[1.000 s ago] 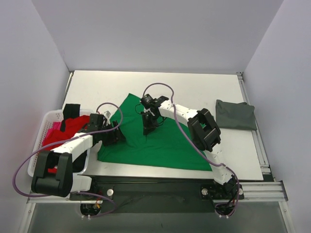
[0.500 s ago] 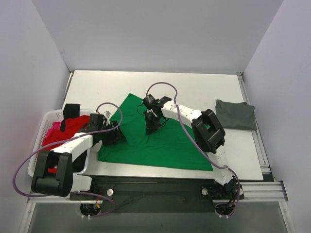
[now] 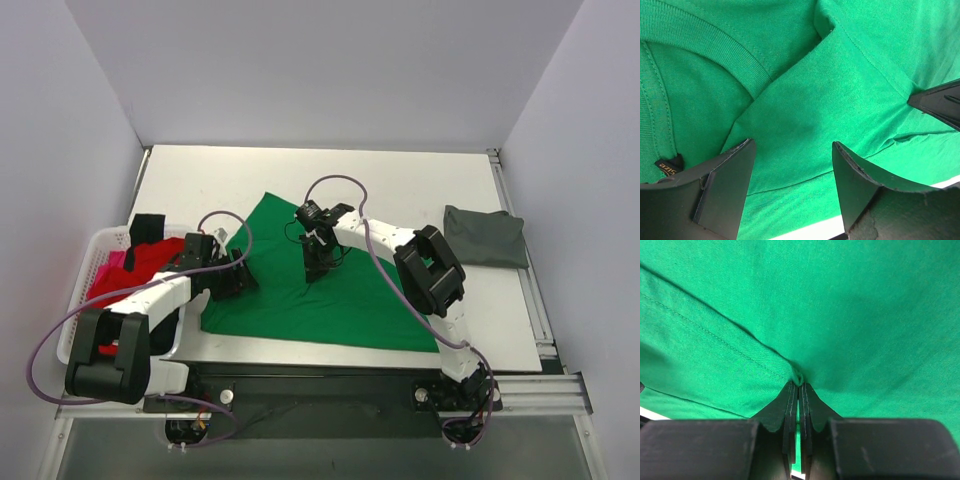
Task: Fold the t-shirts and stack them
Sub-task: Fold the flattened tshirt in 1/3 of the way
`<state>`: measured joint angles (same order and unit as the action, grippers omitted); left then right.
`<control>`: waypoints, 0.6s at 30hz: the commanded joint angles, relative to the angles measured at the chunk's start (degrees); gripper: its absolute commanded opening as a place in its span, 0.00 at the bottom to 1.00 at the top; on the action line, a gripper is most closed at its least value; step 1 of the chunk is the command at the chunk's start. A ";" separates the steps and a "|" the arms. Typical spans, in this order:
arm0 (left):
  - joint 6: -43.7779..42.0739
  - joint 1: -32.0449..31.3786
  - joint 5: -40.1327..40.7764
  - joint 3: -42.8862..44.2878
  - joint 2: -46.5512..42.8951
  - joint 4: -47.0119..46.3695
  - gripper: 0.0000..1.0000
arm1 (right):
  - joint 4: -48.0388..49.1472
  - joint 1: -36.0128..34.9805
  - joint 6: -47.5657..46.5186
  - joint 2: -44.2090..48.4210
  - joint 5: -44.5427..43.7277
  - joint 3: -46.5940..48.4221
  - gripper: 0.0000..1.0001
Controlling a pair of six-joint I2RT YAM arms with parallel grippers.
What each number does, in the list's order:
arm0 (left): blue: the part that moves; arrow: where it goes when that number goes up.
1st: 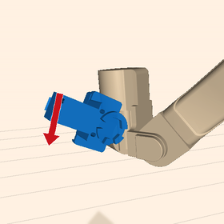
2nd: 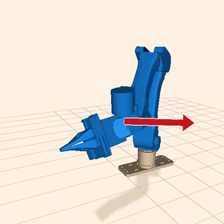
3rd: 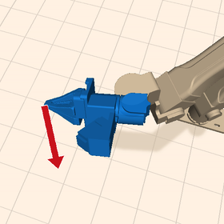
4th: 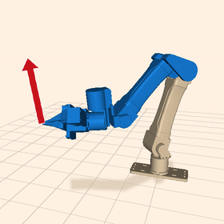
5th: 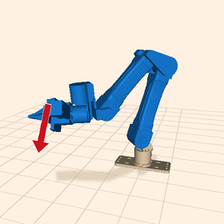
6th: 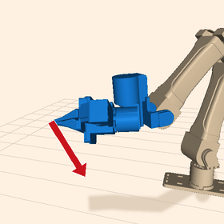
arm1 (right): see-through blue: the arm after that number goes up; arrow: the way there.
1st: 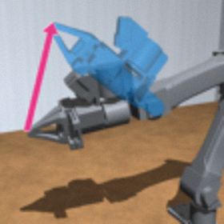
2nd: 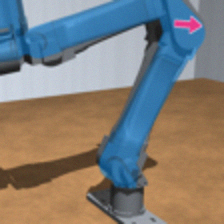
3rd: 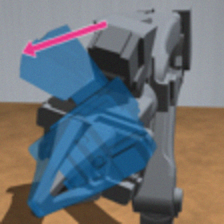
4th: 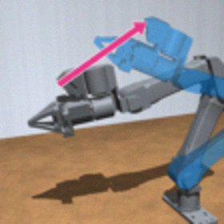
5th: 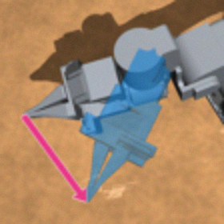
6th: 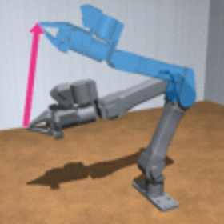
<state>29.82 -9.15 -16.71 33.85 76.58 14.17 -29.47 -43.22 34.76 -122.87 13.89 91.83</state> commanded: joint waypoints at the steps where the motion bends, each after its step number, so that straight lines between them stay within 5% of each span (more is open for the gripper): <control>1: -0.64 0.62 3.61 1.04 1.29 4.01 0.74 | -1.64 -0.46 0.66 4.13 -1.06 -0.43 0.00; 4: -0.91 0.53 3.44 1.40 0.86 4.11 0.74 | -1.64 -0.46 0.48 4.22 -0.62 -0.42 0.01; 11: 0.76 0.53 2.47 4.90 -2.48 6.65 0.74 | -1.73 -0.11 -0.13 7.63 -1.05 -0.78 0.49; 18: 3.40 0.62 2.74 11.50 -3.37 7.55 0.74 | -1.64 3.49 -0.84 13.35 -0.27 -2.53 0.56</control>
<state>31.73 -8.88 -14.50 41.25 74.00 22.15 -29.52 -41.95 34.63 -114.48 13.76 90.13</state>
